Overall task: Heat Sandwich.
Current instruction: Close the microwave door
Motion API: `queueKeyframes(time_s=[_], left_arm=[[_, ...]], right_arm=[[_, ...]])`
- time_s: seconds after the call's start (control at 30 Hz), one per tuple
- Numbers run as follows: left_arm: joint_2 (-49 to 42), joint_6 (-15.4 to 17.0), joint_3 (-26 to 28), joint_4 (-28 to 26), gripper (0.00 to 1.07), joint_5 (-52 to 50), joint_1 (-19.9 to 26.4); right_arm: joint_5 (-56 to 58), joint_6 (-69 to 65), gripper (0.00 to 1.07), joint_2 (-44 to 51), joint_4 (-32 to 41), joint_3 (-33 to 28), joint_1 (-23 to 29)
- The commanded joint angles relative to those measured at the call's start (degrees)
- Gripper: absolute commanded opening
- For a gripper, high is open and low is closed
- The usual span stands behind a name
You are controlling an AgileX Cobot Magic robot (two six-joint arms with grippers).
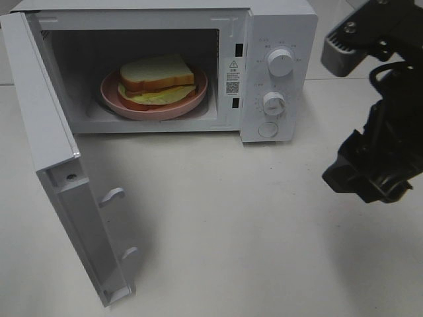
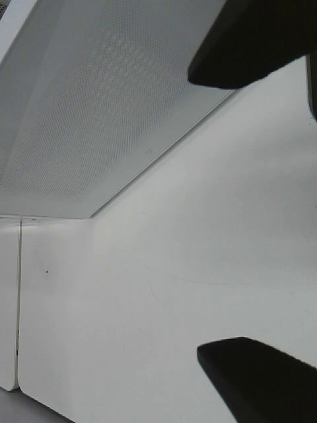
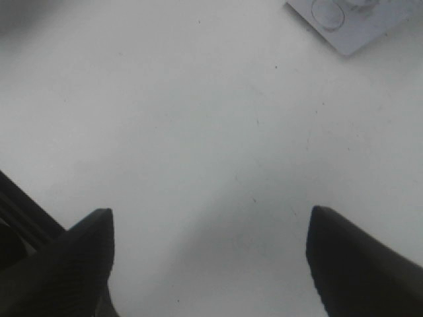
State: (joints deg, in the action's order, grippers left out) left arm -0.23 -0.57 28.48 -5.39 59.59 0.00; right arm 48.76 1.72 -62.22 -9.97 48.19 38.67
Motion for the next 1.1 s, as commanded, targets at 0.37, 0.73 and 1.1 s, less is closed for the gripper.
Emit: queueKeyframes(time_s=[0.37,0.73,1.1], left_arm=[[-1.1,-0.1,-0.2,-0.5,0.97,-0.3,-0.2],[-1.1,-0.1,-0.2,-0.5,0.97,-0.3,-0.2],[-1.1,-0.1,-0.2,-0.5,0.97,-0.3,-0.2]], right_arm=[[14.7,-3.4,0.76,18.6,0.4,-0.2,0.1],[20.3,-5.6,0.76,33.3,0.1,-2.6,-0.3],[20.5,-6.5,0.76,45.6,0.2,-12.6,-15.9]])
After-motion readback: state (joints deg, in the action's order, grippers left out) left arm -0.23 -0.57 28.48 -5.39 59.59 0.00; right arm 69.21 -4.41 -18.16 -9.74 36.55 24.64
